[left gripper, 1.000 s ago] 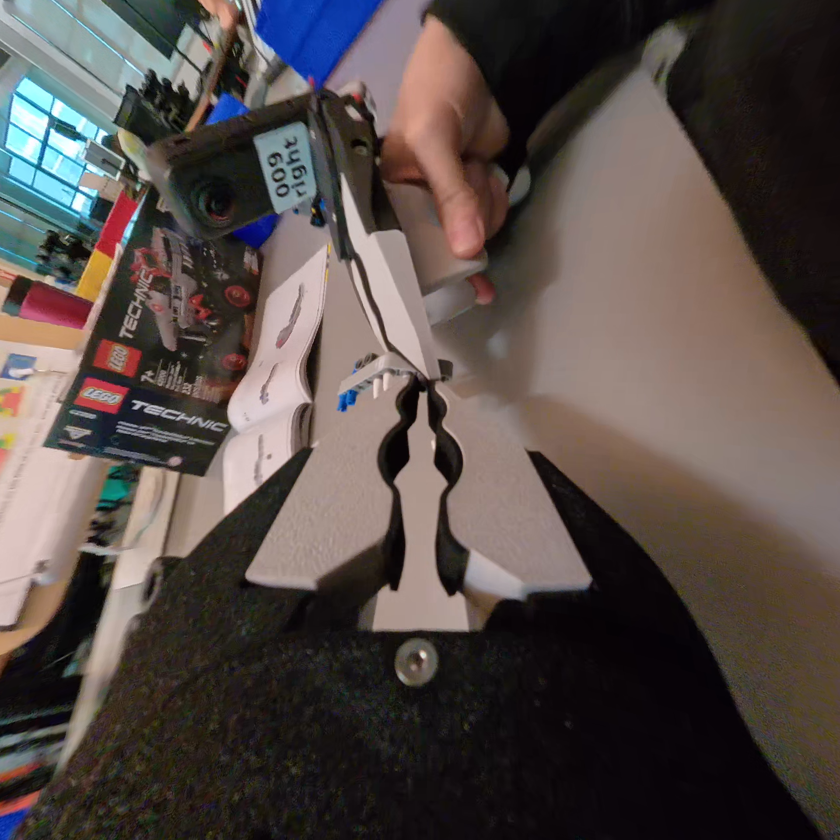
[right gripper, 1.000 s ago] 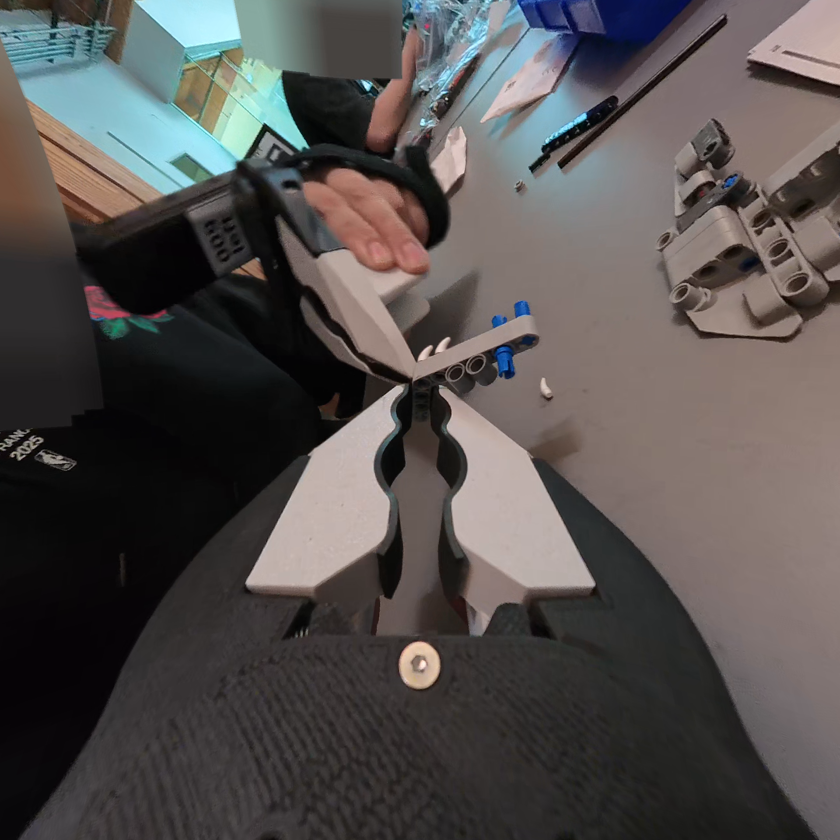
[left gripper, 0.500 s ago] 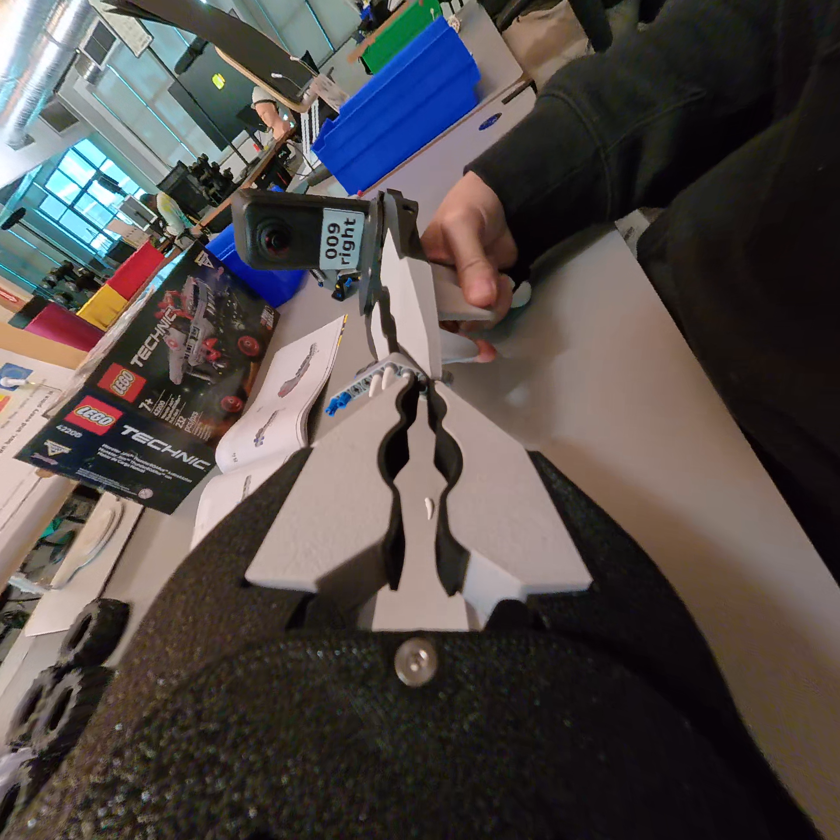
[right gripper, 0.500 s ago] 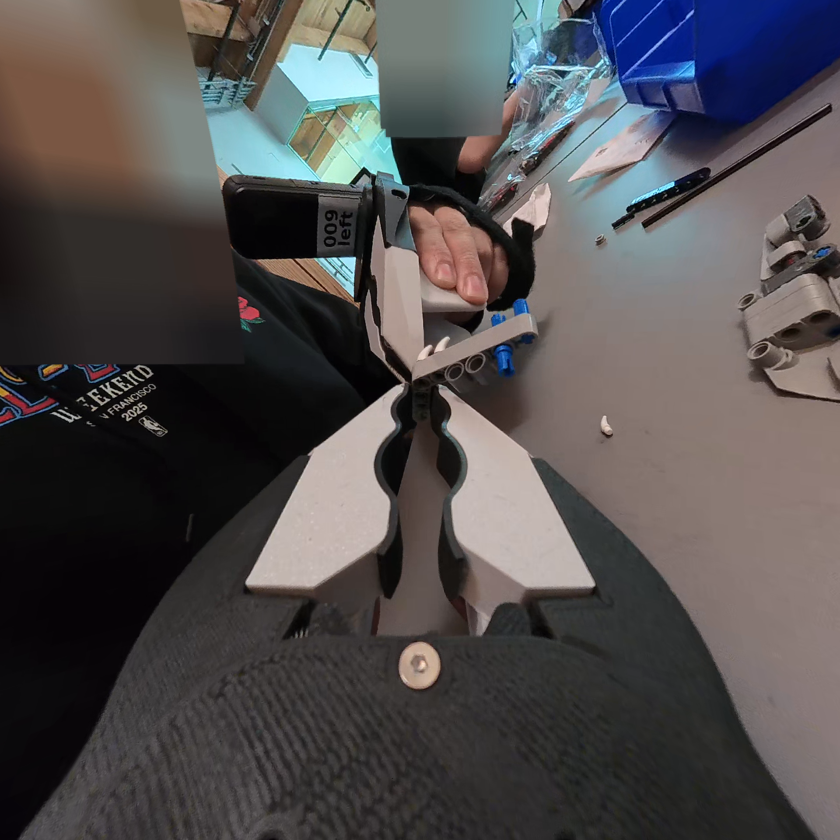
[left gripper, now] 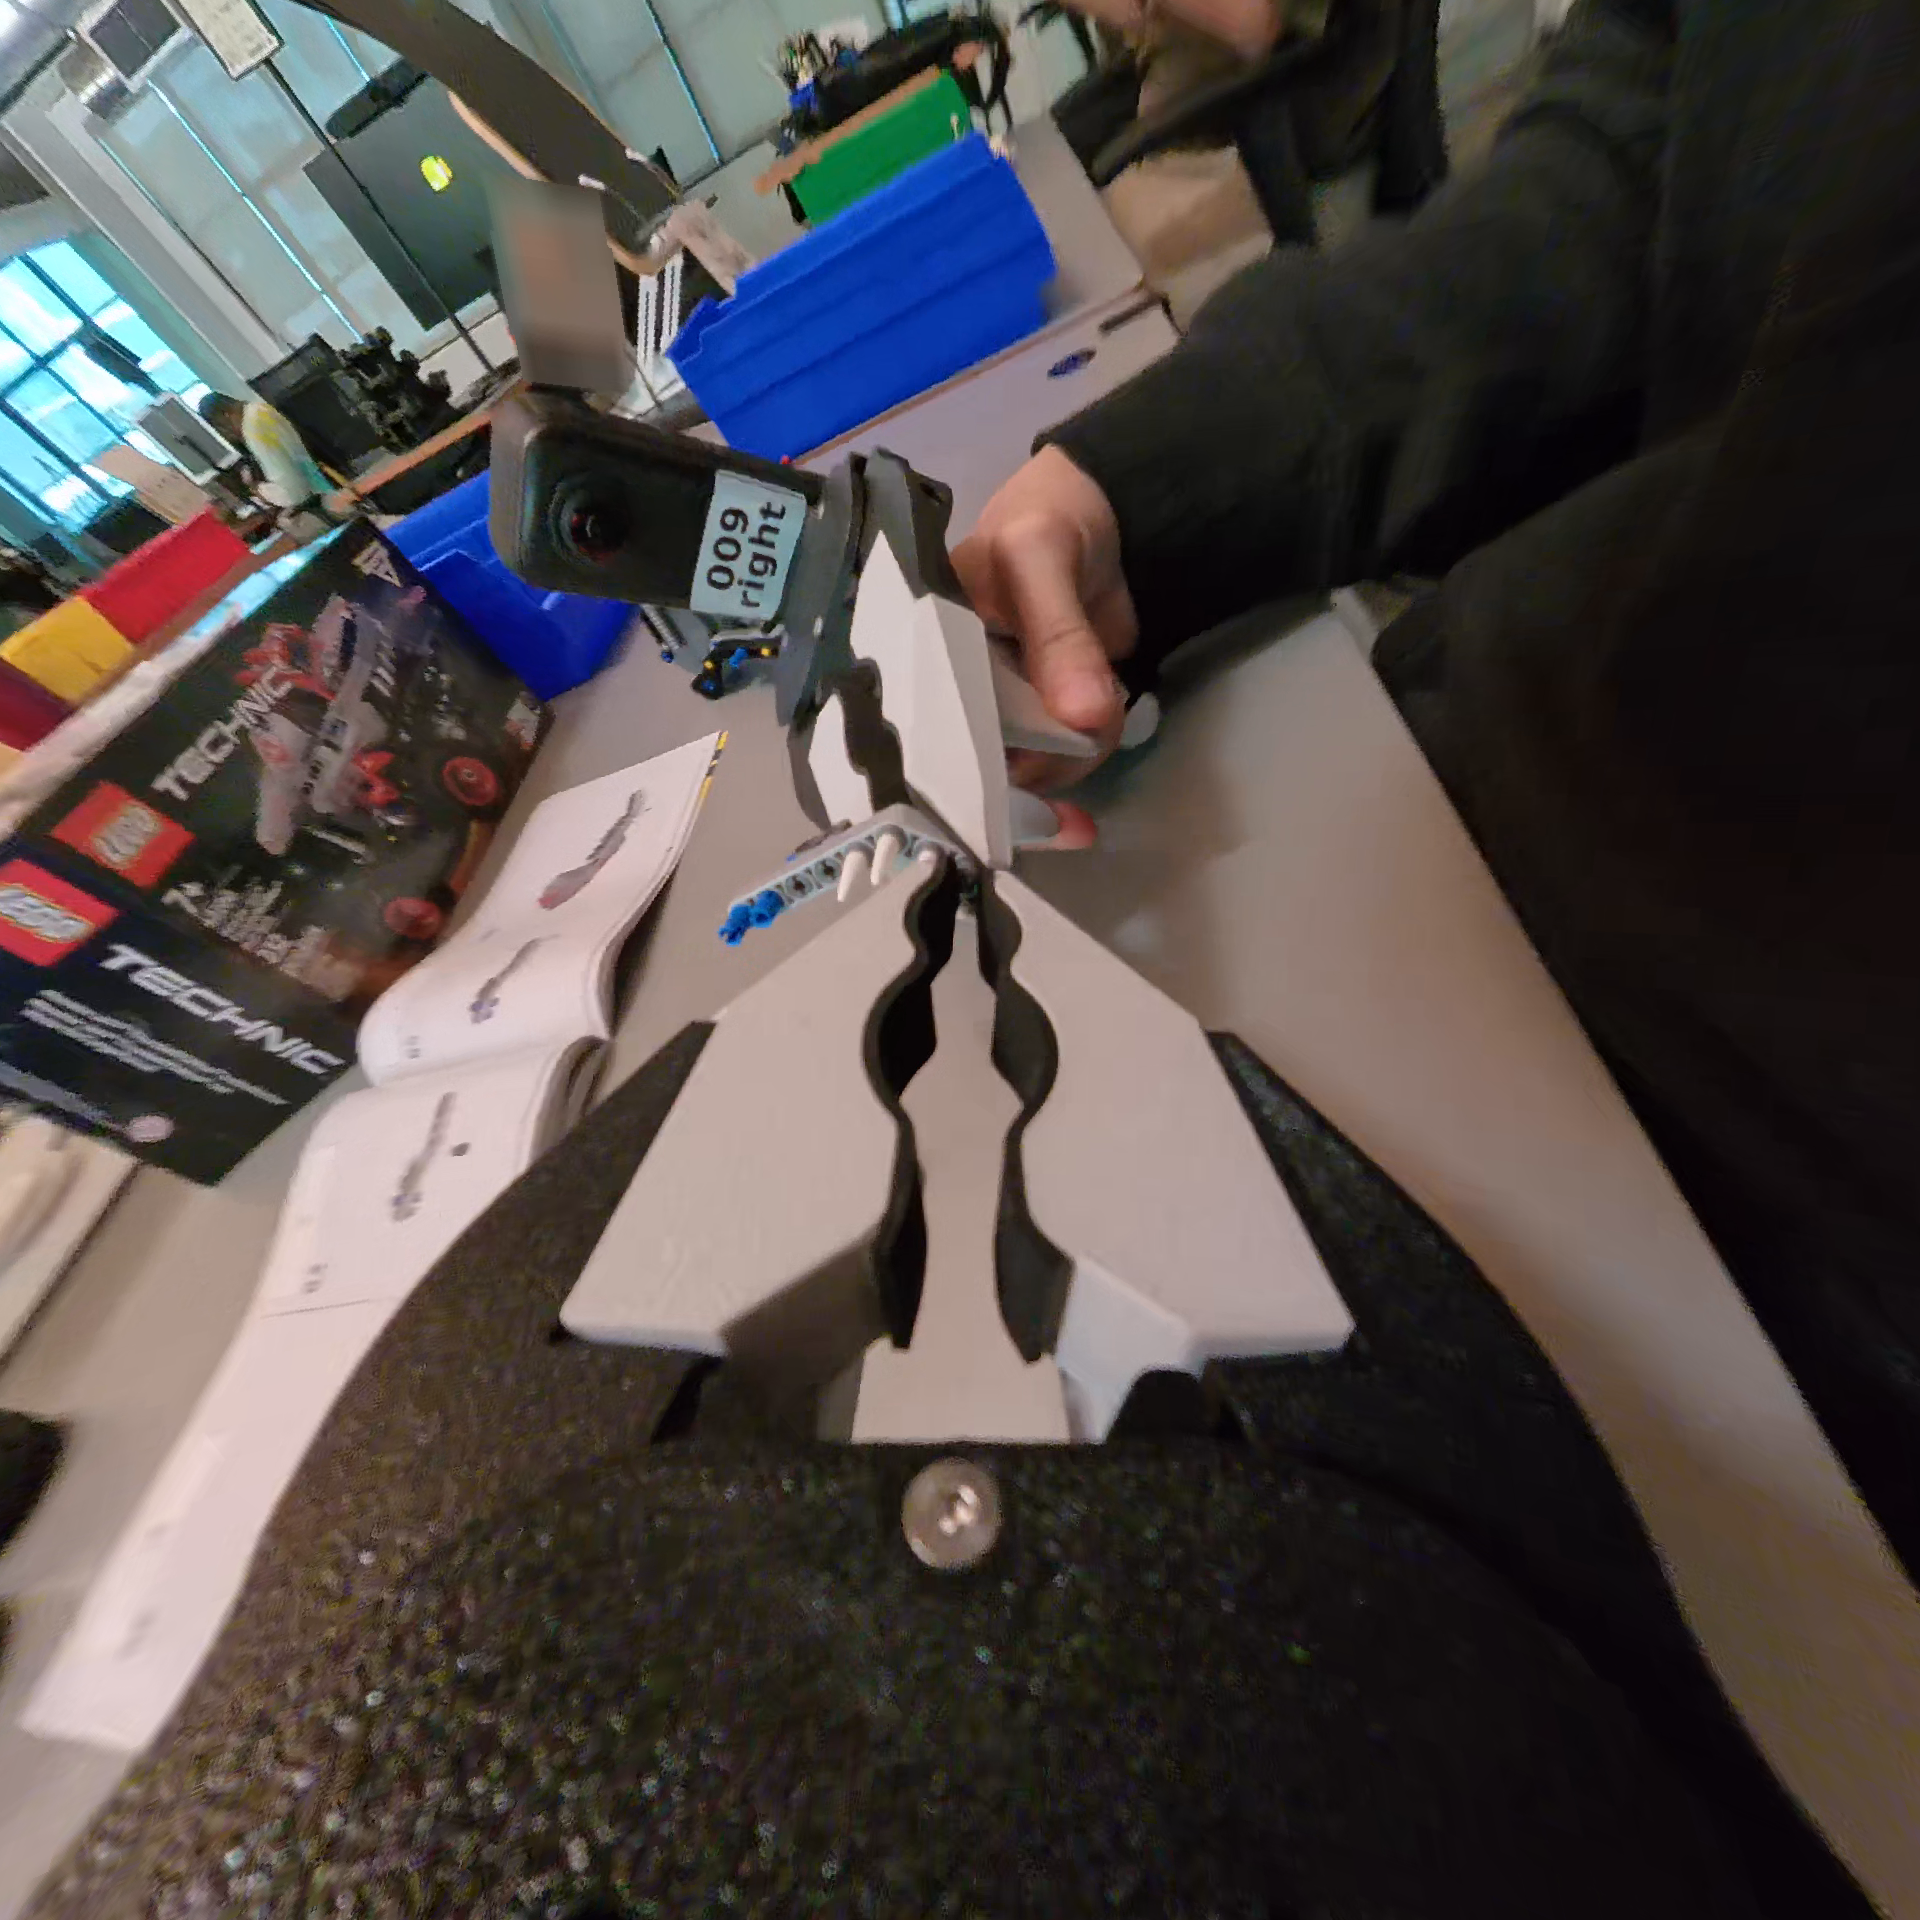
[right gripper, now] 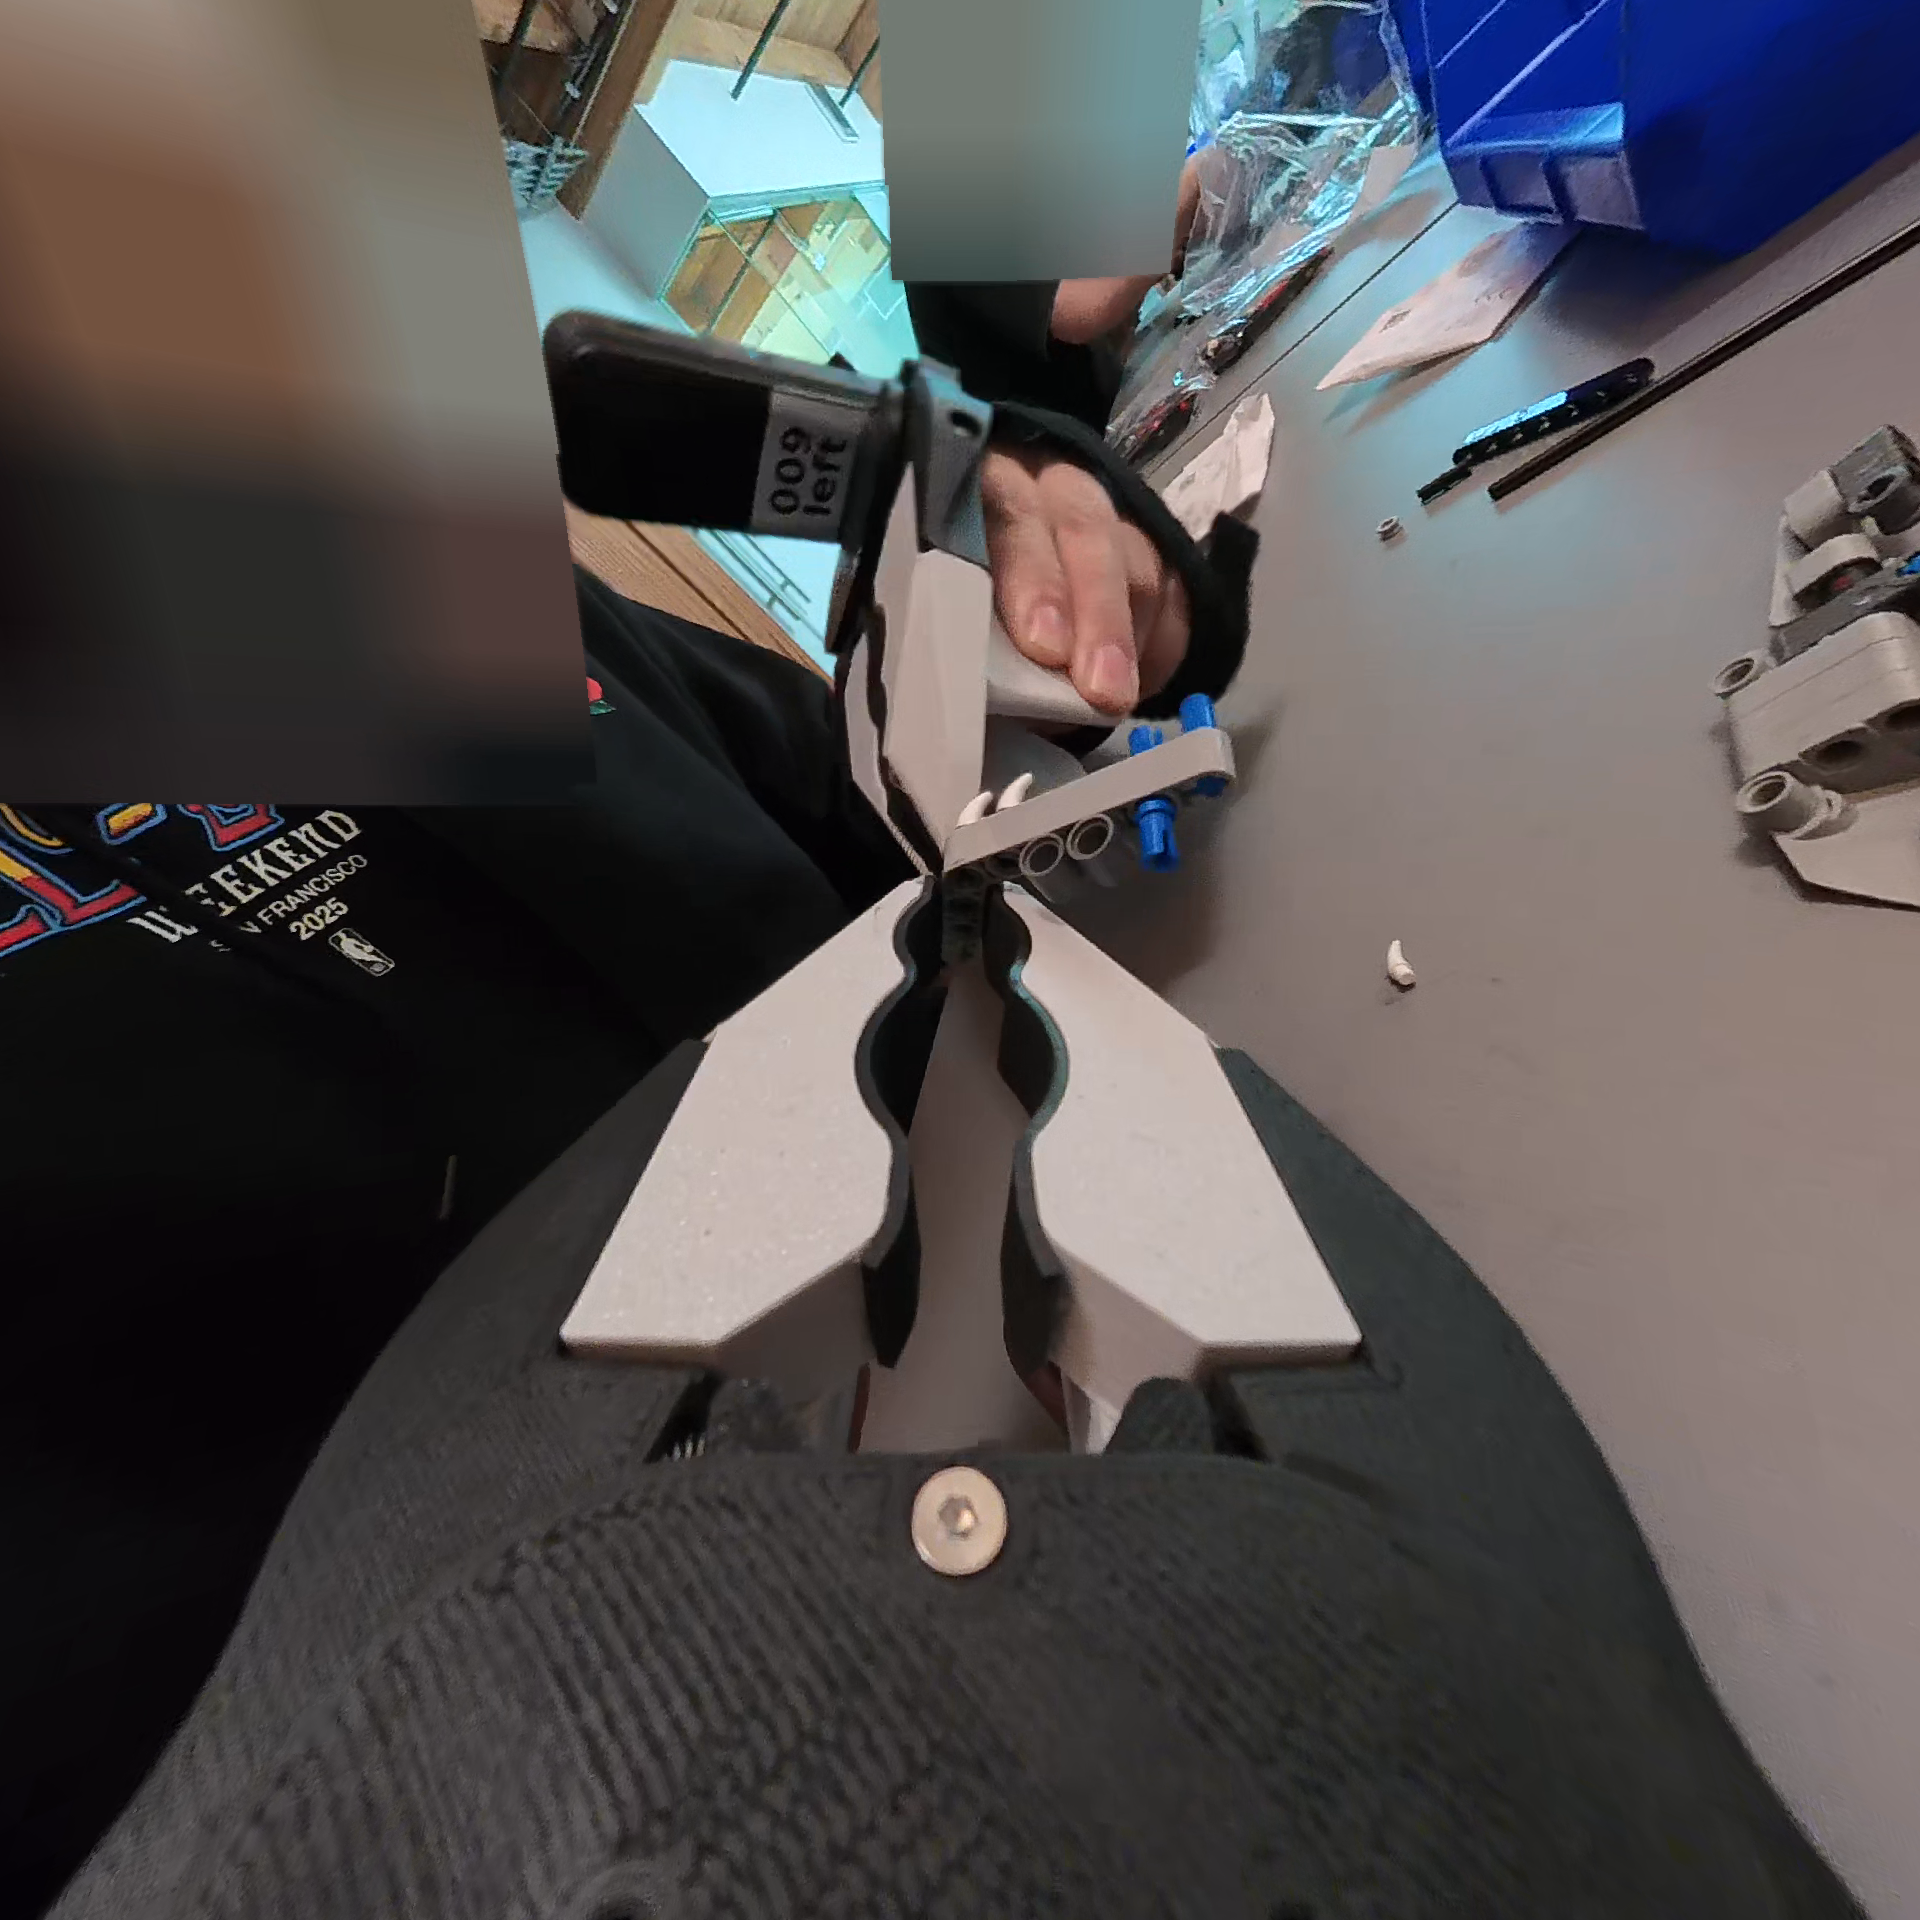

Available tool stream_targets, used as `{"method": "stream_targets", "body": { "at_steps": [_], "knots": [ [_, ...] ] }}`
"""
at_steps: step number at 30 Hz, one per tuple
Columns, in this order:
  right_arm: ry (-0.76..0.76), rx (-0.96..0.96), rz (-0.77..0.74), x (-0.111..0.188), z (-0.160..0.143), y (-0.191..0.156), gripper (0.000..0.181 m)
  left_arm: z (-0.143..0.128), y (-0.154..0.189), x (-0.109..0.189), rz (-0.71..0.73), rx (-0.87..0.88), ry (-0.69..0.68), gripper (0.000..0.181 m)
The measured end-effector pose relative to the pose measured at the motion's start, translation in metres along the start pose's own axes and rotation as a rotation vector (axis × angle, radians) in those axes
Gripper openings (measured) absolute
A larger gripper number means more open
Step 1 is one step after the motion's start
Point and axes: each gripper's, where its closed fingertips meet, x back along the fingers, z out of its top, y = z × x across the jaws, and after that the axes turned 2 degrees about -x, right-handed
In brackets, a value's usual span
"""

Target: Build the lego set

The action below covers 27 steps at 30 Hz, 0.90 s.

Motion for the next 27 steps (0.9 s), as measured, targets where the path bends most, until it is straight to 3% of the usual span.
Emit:
{"method": "stream_targets", "body": {
  "at_steps": [7,12,17,27],
  "knots": [
    [0.058,0.033,0.107,0.005,0.007,-0.016,0.007,0.02,-0.004,0.0,-0.033,0.2,0.175,0.001],
    [0.09,0.041,0.148,0.006,0.012,-0.021,0.007,0.022,-0.005,0.0,-0.041,0.236,0.194,0.001],
    [0.076,0.028,0.169,0.007,0.01,-0.023,0.007,0.023,-0.003,-0.001,-0.028,0.151,0.167,0.001],
    [0.119,0.027,0.241,0.008,0.017,-0.031,0.007,0.033,-0.008,-0.001,-0.07,0.349,0.283,0.002]
  ]
}}
